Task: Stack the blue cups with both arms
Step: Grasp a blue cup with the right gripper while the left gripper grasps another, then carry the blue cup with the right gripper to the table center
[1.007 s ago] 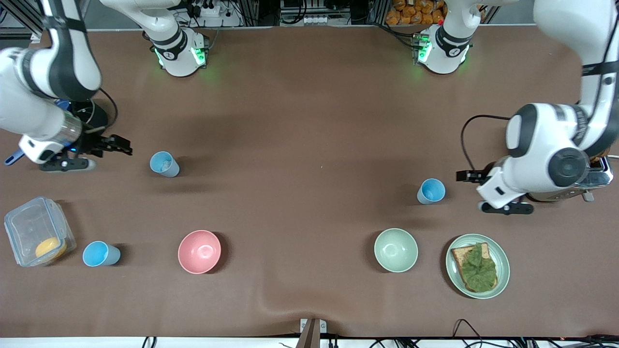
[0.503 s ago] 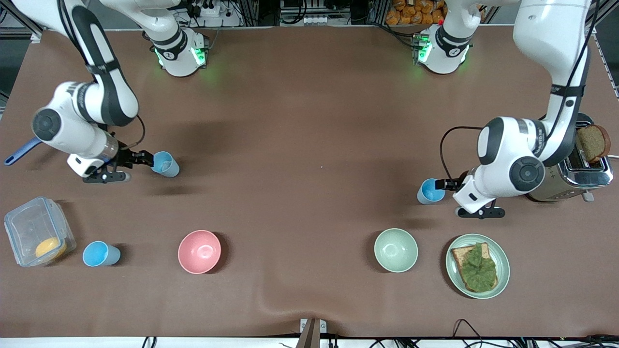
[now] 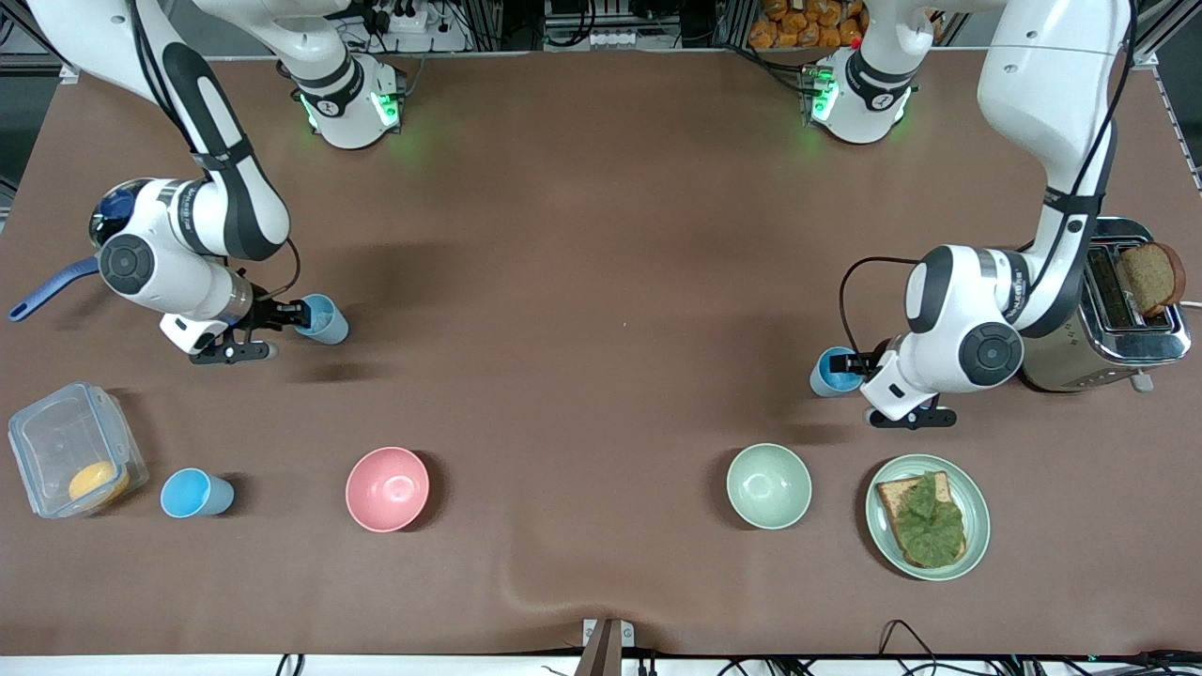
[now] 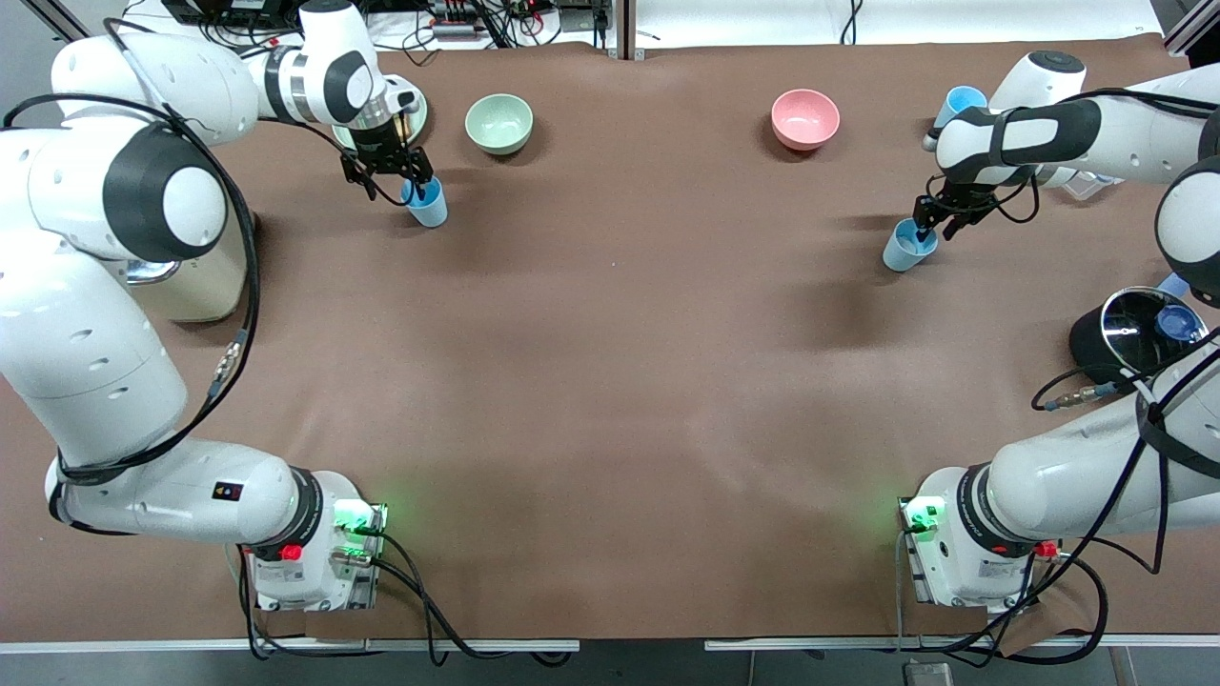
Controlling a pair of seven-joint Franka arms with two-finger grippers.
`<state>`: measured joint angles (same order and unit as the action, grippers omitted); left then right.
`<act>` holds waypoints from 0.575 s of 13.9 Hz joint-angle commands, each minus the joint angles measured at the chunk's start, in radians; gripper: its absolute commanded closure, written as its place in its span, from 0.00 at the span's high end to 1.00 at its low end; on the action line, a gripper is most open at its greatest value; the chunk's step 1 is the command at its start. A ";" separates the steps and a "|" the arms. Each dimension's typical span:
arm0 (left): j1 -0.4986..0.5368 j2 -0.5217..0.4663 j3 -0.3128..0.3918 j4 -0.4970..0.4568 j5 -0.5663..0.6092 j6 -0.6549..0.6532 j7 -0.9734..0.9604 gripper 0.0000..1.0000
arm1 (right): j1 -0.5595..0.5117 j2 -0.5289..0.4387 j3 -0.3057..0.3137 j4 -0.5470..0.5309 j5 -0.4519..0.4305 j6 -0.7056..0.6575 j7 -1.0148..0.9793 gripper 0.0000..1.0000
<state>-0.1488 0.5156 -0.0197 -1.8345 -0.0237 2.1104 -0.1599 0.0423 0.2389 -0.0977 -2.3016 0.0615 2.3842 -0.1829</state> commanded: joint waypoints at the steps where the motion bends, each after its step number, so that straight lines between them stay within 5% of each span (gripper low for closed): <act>1: -0.012 0.018 0.004 0.011 -0.018 0.017 -0.042 0.45 | 0.010 0.003 -0.002 0.016 0.000 -0.016 0.000 0.00; 2: -0.021 0.023 0.004 0.011 -0.018 0.017 -0.050 0.07 | 0.016 -0.006 0.000 0.024 0.000 -0.025 0.000 0.00; 3: -0.021 0.030 0.004 0.012 -0.016 0.017 -0.053 0.00 | 0.030 -0.016 0.007 0.033 -0.002 -0.052 -0.001 0.00; 8: -0.015 0.029 0.004 0.046 -0.015 0.017 -0.053 0.00 | 0.184 -0.038 0.010 0.212 0.012 -0.258 0.011 0.00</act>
<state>-0.1622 0.5410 -0.0194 -1.8110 -0.0237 2.1273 -0.1979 0.1617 0.2155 -0.0835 -2.1710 0.0633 2.2143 -0.1824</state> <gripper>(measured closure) 0.789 0.978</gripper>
